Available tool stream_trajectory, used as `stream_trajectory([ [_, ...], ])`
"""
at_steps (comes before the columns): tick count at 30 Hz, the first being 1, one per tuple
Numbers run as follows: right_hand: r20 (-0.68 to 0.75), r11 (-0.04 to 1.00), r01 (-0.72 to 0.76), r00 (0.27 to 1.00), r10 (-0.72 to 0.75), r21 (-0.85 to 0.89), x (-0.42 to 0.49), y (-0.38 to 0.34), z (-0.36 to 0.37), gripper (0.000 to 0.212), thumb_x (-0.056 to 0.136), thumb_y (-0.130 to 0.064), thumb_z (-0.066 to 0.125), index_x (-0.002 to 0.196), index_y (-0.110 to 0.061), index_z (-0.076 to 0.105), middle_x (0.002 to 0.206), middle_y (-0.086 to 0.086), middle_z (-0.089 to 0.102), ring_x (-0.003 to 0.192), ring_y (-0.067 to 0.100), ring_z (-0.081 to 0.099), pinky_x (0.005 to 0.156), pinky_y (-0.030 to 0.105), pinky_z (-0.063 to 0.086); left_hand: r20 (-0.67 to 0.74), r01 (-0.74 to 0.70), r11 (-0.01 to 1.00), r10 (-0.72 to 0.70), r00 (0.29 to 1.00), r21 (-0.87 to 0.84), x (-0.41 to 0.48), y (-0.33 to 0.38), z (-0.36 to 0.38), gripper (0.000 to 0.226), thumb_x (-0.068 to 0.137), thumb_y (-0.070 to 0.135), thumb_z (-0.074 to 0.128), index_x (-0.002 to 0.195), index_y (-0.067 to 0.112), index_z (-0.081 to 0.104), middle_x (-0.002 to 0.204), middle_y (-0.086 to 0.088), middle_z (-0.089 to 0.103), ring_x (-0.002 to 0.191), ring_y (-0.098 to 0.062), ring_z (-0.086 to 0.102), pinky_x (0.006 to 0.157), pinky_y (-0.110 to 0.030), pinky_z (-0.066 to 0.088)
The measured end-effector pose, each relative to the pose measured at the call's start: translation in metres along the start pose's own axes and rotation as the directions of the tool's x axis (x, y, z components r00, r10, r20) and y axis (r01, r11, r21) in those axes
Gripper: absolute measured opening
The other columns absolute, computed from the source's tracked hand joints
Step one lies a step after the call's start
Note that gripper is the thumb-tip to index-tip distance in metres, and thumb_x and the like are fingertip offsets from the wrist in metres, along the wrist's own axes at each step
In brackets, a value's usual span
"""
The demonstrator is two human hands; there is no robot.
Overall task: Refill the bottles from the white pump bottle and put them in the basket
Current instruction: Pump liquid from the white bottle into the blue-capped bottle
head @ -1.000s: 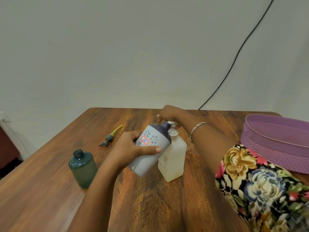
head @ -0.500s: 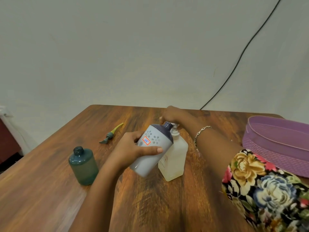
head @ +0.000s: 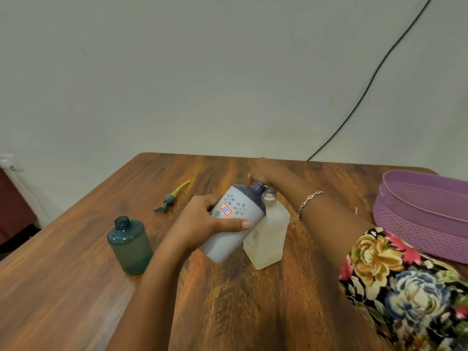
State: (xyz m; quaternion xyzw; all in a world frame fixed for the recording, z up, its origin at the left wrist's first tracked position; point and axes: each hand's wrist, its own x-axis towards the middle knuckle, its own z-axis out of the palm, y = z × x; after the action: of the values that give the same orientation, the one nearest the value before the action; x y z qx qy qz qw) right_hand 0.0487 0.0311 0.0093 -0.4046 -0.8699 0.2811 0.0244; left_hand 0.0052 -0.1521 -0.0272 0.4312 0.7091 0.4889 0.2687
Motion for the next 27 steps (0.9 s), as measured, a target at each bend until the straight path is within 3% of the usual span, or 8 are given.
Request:
stream_trajectory([
  [2,0.017,0.998,-0.001,1.000,0.000,0.058,-0.001,0.000,-0.004,0.028,0.092,-0.008,0.048,0.113,0.004,0.063,0.099,0.016,0.059,0.055,0.021,0.048,0.049,0.027,0.039,0.007,-0.003,1.000,0.003,1.000,-0.003,-0.001,0.004,-0.001,0.067,0.040,0.050,0.088,0.094,0.014,0.069,0.086,-0.004,0.072,0.074,-0.015,0.070,0.063,-0.029,0.056],
  [6,0.094,0.992,0.006,0.995,-0.018,0.127,-0.007,-0.001,-0.010,0.030,0.093,-0.012,0.048,0.118,0.001,0.059,0.117,0.011,0.059,0.060,0.018,0.046,0.050,0.024,0.039,-0.016,-0.018,1.000,0.018,1.000,0.021,-0.002,0.010,-0.002,0.059,0.048,0.044,0.077,0.097,0.012,0.068,0.087,-0.003,0.071,0.073,-0.013,0.069,0.059,-0.022,0.054],
  [10,0.117,0.999,0.026,0.993,-0.021,-0.035,-0.010,-0.001,-0.007,0.032,0.097,-0.006,0.039,0.120,0.003,0.059,0.078,0.013,0.052,0.053,0.016,0.040,0.045,0.023,0.036,0.002,-0.007,0.999,0.007,1.000,0.050,-0.004,0.007,-0.001,0.057,0.050,0.047,0.086,0.096,0.017,0.069,0.085,-0.001,0.072,0.072,-0.011,0.068,0.059,-0.022,0.054],
  [13,0.122,0.985,0.028,0.992,-0.007,-0.169,-0.006,0.002,-0.004,0.022,0.095,-0.007,0.044,0.091,0.003,0.063,0.065,0.007,0.045,0.049,0.015,0.041,0.044,0.022,0.035,0.003,0.008,0.999,-0.008,1.000,0.037,-0.002,0.003,0.002,0.053,0.049,0.043,0.081,0.095,0.018,0.069,0.084,-0.001,0.072,0.071,-0.011,0.069,0.060,-0.022,0.054],
  [15,0.117,0.982,0.022,0.993,0.000,-0.186,0.003,0.003,0.000,0.019,0.093,-0.008,0.048,0.086,0.000,0.064,0.076,0.008,0.055,0.055,0.017,0.049,0.048,0.023,0.038,-0.003,0.009,1.000,-0.009,1.000,0.015,-0.001,0.002,0.001,0.050,0.050,0.039,0.077,0.094,0.017,0.070,0.082,0.001,0.072,0.068,-0.009,0.068,0.056,-0.019,0.053],
  [19,0.032,0.999,0.030,0.999,-0.030,-0.024,0.016,0.006,0.003,0.027,0.092,-0.006,0.048,0.112,-0.001,0.066,0.118,0.010,0.064,0.103,0.027,0.063,0.080,0.031,0.049,0.010,0.021,1.000,-0.021,1.000,0.006,-0.002,0.006,0.000,0.054,0.050,0.037,0.088,0.096,0.014,0.070,0.081,0.001,0.073,0.067,-0.009,0.068,0.054,-0.018,0.051],
  [23,0.059,0.994,0.077,0.995,-0.081,0.078,0.015,0.003,-0.007,0.024,0.091,-0.007,0.051,0.109,-0.001,0.065,0.114,0.008,0.064,0.108,0.025,0.060,0.076,0.030,0.050,-0.001,0.007,1.000,-0.007,1.000,0.012,-0.002,0.014,-0.003,0.040,0.052,0.035,0.077,0.086,0.014,0.068,0.072,0.003,0.072,0.063,-0.009,0.068,0.052,-0.018,0.050],
  [27,0.039,0.996,0.082,0.996,-0.082,-0.017,0.018,0.004,-0.003,0.028,0.092,-0.007,0.047,0.111,0.000,0.067,0.121,0.011,0.063,0.110,0.026,0.060,0.096,0.034,0.048,0.009,0.008,1.000,-0.008,1.000,0.003,-0.004,0.014,-0.002,0.039,0.053,0.034,0.077,0.085,0.014,0.069,0.072,0.002,0.072,0.062,-0.008,0.067,0.051,-0.017,0.050],
])
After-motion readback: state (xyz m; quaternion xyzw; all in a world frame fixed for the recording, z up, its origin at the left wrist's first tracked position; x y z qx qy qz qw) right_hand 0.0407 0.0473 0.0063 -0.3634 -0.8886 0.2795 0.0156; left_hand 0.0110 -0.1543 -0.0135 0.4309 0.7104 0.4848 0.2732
